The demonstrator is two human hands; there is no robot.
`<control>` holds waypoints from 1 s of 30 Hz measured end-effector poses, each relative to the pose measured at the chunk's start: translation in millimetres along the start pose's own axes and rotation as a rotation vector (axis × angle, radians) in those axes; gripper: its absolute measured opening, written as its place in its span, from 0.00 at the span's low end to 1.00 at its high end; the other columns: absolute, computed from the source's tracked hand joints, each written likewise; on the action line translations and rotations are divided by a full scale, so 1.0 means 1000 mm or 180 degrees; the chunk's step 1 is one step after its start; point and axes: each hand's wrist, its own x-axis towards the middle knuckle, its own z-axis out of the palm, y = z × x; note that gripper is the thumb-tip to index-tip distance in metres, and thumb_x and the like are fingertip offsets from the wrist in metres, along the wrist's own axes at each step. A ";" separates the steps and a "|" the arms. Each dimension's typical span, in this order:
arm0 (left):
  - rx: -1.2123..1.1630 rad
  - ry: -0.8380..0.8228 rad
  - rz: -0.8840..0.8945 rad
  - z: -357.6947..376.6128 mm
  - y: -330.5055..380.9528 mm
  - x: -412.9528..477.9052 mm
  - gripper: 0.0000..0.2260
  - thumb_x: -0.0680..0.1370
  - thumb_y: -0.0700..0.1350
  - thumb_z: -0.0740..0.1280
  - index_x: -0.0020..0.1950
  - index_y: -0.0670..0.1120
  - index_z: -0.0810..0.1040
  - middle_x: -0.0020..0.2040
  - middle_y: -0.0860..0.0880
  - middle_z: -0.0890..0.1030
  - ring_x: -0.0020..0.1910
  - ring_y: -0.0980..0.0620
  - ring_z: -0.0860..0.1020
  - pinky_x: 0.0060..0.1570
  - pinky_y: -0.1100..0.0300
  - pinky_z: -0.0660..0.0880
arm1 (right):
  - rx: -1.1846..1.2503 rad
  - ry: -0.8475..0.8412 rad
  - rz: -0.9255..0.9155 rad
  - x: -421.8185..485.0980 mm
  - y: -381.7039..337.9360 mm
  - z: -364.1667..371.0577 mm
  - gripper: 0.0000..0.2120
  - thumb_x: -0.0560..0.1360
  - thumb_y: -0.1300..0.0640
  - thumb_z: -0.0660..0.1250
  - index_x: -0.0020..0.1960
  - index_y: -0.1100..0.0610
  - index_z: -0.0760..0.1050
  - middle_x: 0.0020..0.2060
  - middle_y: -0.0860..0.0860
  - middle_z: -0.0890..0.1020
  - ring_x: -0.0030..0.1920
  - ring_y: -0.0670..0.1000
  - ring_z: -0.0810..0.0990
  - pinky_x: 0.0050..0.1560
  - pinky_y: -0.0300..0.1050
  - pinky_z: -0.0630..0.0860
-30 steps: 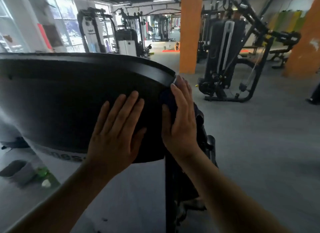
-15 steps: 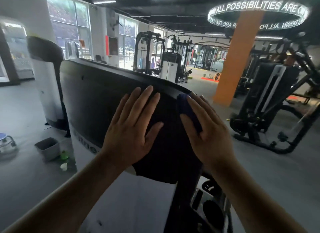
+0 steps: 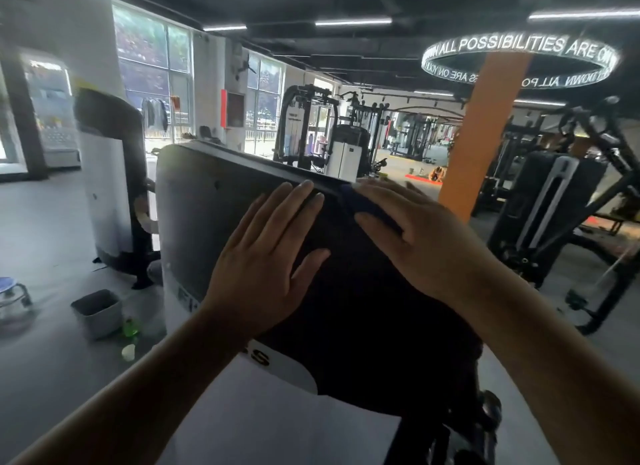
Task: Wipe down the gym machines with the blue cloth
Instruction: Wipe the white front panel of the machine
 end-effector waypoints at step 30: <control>-0.0868 0.0102 0.0098 0.005 -0.173 -0.004 0.31 0.87 0.55 0.67 0.85 0.40 0.66 0.85 0.43 0.66 0.86 0.46 0.62 0.84 0.44 0.62 | -0.0483 -0.0274 0.0365 0.114 -0.118 0.059 0.26 0.83 0.42 0.65 0.80 0.44 0.73 0.74 0.41 0.78 0.69 0.44 0.81 0.69 0.48 0.80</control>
